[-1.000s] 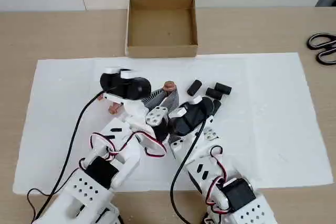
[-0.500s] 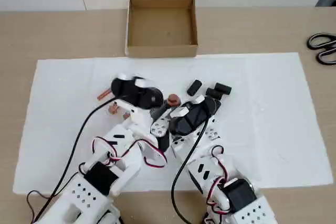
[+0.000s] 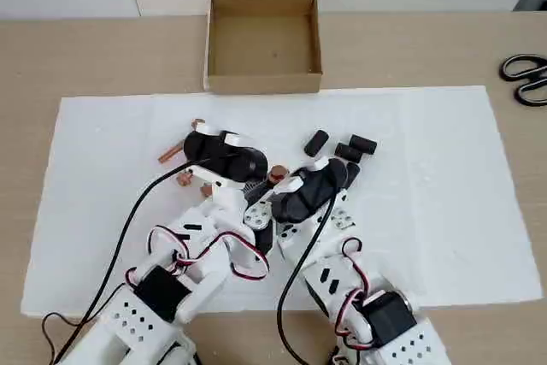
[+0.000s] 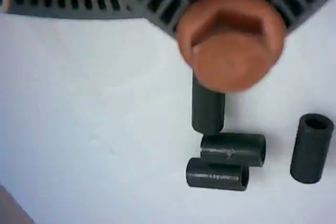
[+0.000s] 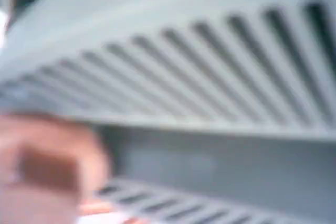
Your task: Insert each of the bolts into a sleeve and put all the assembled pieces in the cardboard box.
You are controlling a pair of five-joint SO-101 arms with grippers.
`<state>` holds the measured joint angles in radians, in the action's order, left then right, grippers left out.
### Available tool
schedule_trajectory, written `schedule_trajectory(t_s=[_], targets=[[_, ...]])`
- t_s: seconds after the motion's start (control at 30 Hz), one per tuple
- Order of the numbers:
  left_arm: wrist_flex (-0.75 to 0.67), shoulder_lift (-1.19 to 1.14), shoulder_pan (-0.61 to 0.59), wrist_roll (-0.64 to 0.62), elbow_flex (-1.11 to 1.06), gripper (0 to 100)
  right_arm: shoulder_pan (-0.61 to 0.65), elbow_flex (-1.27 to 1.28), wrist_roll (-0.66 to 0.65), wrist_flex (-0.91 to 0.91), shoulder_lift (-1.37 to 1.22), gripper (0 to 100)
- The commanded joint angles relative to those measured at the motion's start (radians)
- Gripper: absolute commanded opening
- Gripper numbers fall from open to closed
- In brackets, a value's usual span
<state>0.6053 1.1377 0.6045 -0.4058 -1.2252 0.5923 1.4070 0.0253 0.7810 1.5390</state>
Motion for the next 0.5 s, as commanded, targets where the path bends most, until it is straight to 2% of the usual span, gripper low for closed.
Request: schedule_trajectory(t_s=[0.0,0.27,0.47], targets=[[0.034,0.009,0.003,0.008,0.007,3,-0.004,-0.029,0.006,-0.028,0.015,0.4],[0.069,0.011,-0.002,0.008,0.013,20,-0.004,-0.029,0.006,-0.028,0.015,0.4],[0.262,0.011,-0.005,0.009,0.162,24,-0.005,-0.029,0.006,-0.028,0.010,0.4]])
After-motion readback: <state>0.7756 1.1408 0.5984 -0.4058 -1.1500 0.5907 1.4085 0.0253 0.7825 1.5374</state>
